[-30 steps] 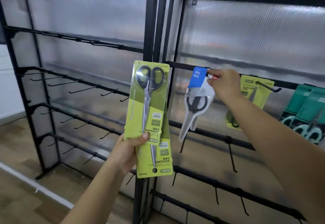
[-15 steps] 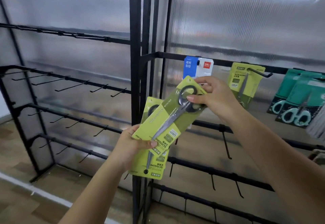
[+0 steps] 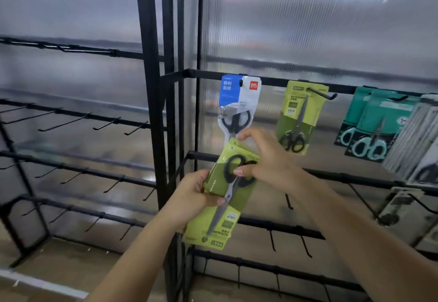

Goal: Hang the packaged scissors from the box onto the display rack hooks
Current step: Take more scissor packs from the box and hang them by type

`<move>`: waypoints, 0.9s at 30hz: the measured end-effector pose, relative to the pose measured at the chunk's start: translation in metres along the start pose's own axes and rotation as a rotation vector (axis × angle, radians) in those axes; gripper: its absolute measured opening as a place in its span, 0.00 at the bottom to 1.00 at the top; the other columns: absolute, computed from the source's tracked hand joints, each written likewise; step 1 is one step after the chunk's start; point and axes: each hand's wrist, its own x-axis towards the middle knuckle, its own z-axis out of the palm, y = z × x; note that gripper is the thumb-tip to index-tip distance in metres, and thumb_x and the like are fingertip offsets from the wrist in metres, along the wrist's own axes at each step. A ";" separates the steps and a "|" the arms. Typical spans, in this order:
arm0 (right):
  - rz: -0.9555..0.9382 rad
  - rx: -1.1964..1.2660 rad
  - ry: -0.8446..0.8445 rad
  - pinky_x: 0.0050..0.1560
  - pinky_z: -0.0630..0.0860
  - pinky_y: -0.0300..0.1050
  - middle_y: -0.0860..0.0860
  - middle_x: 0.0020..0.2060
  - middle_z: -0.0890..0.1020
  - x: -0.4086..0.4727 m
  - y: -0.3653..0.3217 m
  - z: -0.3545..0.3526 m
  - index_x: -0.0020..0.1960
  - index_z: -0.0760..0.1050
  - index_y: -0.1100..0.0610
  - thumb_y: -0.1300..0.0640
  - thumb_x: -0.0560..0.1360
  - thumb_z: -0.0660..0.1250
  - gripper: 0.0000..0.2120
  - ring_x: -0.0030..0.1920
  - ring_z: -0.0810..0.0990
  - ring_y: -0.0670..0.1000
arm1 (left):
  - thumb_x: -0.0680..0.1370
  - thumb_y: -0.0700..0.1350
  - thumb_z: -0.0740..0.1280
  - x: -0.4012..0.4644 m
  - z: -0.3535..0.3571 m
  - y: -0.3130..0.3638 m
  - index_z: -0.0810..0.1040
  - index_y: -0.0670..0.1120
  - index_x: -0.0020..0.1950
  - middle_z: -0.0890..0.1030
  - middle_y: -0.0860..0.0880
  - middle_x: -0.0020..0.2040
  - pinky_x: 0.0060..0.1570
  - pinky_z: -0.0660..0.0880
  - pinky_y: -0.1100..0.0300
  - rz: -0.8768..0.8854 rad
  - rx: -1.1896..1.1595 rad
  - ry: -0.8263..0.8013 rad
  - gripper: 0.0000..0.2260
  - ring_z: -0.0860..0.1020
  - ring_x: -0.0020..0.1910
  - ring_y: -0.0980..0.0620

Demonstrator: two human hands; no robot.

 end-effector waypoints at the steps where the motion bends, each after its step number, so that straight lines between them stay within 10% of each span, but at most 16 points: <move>1: 0.052 0.050 -0.080 0.55 0.66 0.41 0.45 0.56 0.70 0.000 0.001 -0.004 0.63 0.66 0.50 0.60 0.65 0.76 0.31 0.59 0.69 0.47 | 0.68 0.27 0.71 0.000 -0.002 0.000 0.78 0.47 0.44 0.82 0.55 0.36 0.39 0.75 0.67 0.011 0.077 -0.017 0.15 0.80 0.37 0.60; 5: 0.067 0.143 -0.161 0.41 0.73 0.36 0.48 0.46 0.80 -0.005 0.009 -0.007 0.47 0.73 0.48 0.62 0.66 0.75 0.16 0.47 0.78 0.48 | 0.70 0.34 0.73 0.000 -0.002 0.002 0.77 0.59 0.47 0.81 0.62 0.43 0.41 0.70 0.75 0.084 0.298 0.039 0.19 0.77 0.45 0.68; 8: 0.075 0.203 0.056 0.38 0.71 0.37 0.46 0.42 0.80 -0.013 0.018 -0.004 0.42 0.71 0.48 0.61 0.68 0.74 0.14 0.44 0.78 0.45 | 0.69 0.40 0.75 -0.004 -0.001 -0.006 0.73 0.61 0.57 0.70 0.62 0.61 0.58 0.61 0.72 0.234 0.441 0.497 0.23 0.65 0.60 0.68; 11: 0.126 0.534 0.266 0.47 0.77 0.48 0.51 0.45 0.81 -0.019 0.027 -0.006 0.45 0.73 0.51 0.66 0.70 0.71 0.12 0.48 0.81 0.52 | 0.69 0.40 0.76 -0.012 0.005 -0.018 0.63 0.54 0.71 0.60 0.54 0.72 0.66 0.58 0.59 0.047 0.100 0.743 0.36 0.57 0.71 0.55; 15: 0.165 0.993 0.354 0.55 0.75 0.54 0.52 0.45 0.84 -0.027 0.027 0.000 0.52 0.75 0.58 0.64 0.69 0.68 0.12 0.49 0.82 0.54 | 0.59 0.47 0.81 -0.011 0.016 -0.013 0.63 0.51 0.72 0.70 0.46 0.71 0.61 0.68 0.54 -0.103 -0.657 0.463 0.45 0.71 0.66 0.49; 18: 0.165 1.112 0.347 0.58 0.75 0.55 0.56 0.54 0.81 -0.038 0.021 0.023 0.59 0.73 0.60 0.56 0.69 0.66 0.19 0.56 0.79 0.57 | 0.59 0.54 0.80 -0.002 0.026 0.002 0.79 0.48 0.57 0.81 0.47 0.56 0.56 0.74 0.53 -0.004 -0.846 0.059 0.29 0.79 0.56 0.49; 22: 0.228 0.962 0.296 0.44 0.77 0.36 0.51 0.51 0.80 -0.054 0.027 0.031 0.58 0.67 0.54 0.61 0.72 0.68 0.17 0.52 0.79 0.51 | 0.74 0.38 0.65 0.010 0.047 0.016 0.71 0.43 0.65 0.82 0.44 0.52 0.42 0.80 0.57 0.095 -0.866 0.197 0.18 0.82 0.48 0.48; 27: 0.160 0.466 0.202 0.55 0.73 0.42 0.42 0.52 0.73 -0.064 0.048 0.012 0.61 0.64 0.42 0.63 0.63 0.77 0.35 0.53 0.75 0.42 | 0.69 0.41 0.69 0.011 0.061 0.015 0.78 0.46 0.52 0.84 0.47 0.48 0.39 0.80 0.59 0.079 -0.692 0.373 0.12 0.83 0.46 0.50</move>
